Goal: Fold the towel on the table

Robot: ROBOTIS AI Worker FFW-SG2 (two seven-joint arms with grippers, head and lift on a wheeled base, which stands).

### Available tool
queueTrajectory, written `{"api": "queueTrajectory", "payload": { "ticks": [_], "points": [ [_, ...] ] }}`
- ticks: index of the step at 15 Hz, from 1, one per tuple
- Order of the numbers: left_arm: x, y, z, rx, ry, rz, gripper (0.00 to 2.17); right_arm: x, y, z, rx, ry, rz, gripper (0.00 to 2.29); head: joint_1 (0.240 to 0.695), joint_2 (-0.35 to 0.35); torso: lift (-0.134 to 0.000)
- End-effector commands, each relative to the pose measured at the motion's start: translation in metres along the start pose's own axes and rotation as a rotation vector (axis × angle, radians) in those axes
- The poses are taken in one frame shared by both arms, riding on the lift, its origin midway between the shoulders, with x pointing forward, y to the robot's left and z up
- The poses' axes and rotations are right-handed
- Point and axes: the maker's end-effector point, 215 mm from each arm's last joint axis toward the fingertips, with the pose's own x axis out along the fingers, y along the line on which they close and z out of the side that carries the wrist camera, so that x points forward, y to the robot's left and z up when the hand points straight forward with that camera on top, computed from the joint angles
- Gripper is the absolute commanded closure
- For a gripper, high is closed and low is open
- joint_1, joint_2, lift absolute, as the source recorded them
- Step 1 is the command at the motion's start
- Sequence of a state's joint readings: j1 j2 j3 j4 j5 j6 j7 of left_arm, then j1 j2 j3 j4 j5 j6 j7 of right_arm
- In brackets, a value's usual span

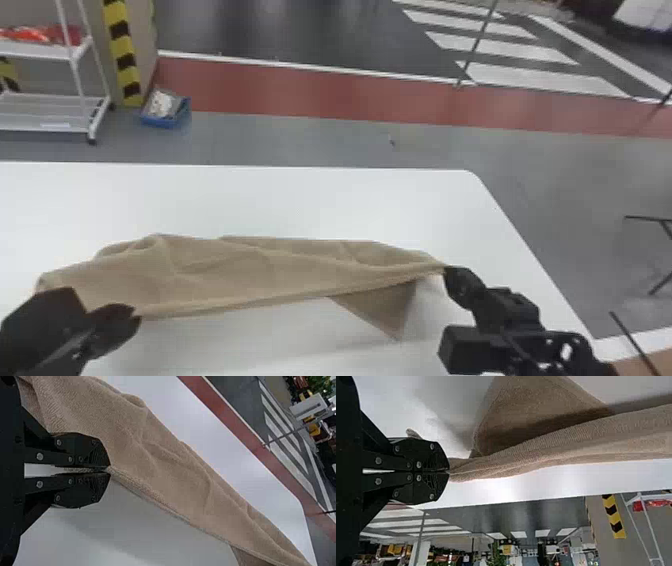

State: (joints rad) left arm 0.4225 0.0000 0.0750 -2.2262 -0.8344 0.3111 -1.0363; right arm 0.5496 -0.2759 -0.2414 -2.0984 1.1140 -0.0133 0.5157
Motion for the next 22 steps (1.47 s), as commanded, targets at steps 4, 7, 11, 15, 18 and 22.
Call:
{"api": "queueTrajectory", "payload": {
  "ticks": [4, 7, 11, 15, 18, 22],
  "points": [
    [-0.068, 0.058, 0.023, -0.031, -0.082, 0.157, 1.71, -0.048, -0.044, 0.052, 0.234, -0.267, 0.076, 1.65, 0.695, -0.169, -0.124],
    [-0.126, 0.079, 0.058, -0.053, -0.136, 0.192, 1.71, -0.101, -0.064, 0.092, 0.384, -0.521, 0.219, 1.65, 0.695, -0.111, -0.124],
    [-0.167, 0.081, 0.081, -0.031, -0.153, 0.188, 1.71, -0.151, -0.082, 0.1, 0.664, -0.719, 0.372, 1.65, 0.695, -0.028, -0.124],
    [-0.127, 0.102, 0.13, -0.013, -0.222, 0.181, 1.71, -0.097, -0.12, 0.021, 1.203, -0.603, 0.356, 1.65, 0.695, -0.082, -0.124],
    [-0.04, 0.091, 0.129, -0.068, -0.16, 0.091, 1.71, -0.06, -0.082, -0.013, 1.247, -0.431, 0.398, 1.65, 0.695, -0.183, -0.124],
    [0.077, 0.064, 0.094, -0.076, -0.008, 0.014, 1.69, -0.033, -0.041, -0.025, 1.296, -0.289, 0.501, 1.65, 0.695, -0.28, -0.124]
  ]
}}
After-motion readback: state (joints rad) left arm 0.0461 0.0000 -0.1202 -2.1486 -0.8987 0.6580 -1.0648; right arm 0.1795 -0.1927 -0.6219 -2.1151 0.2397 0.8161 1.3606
